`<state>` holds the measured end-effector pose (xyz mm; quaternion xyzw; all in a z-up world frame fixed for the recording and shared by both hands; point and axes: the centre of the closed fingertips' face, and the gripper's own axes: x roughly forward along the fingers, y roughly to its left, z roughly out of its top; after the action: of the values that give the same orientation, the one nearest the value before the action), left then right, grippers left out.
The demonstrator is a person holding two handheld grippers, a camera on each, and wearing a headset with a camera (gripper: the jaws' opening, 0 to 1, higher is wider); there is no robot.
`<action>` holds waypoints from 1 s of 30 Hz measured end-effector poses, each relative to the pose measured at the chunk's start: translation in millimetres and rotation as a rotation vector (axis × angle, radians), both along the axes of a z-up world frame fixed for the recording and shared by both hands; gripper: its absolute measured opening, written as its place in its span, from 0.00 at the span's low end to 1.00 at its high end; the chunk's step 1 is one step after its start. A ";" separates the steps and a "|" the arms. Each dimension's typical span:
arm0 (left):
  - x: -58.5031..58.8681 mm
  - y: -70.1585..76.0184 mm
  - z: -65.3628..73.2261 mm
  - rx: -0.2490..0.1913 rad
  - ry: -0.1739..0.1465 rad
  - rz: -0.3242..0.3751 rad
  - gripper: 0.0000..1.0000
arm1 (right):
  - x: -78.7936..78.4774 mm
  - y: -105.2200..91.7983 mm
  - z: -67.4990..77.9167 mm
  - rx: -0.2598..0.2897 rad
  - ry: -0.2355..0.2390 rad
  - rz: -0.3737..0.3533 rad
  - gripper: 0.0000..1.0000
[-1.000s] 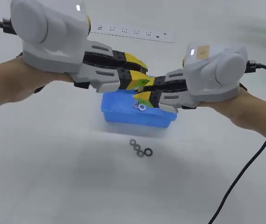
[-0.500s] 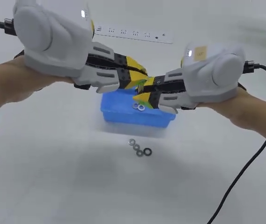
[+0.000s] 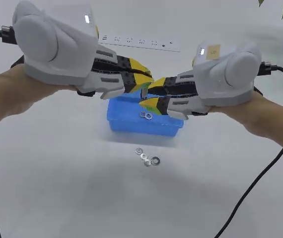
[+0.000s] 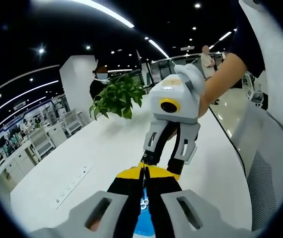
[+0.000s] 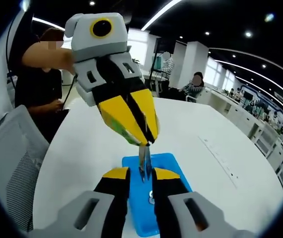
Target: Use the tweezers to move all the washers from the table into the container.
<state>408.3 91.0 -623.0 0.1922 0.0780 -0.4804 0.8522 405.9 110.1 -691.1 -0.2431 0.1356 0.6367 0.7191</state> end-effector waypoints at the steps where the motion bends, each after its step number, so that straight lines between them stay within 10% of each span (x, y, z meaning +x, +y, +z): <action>1: -0.5 1.1 2.1 0.000 -0.004 0.002 0.05 | -0.8 -1.4 0.5 -0.002 -0.003 -0.003 0.21; 15: -37.8 0.7 8.4 -0.035 -0.052 -0.001 0.05 | -13.5 -46.4 12.6 0.034 0.004 -0.116 0.28; 30: -73.0 -13.6 -35.0 -0.035 0.020 -0.033 0.05 | -48.7 -91.8 -17.8 0.013 0.091 -0.122 0.35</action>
<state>335.3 77.4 -658.0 0.1736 0.0750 -0.4976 0.8466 357.2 18.4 -708.9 -0.2005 0.1787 0.6029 0.7512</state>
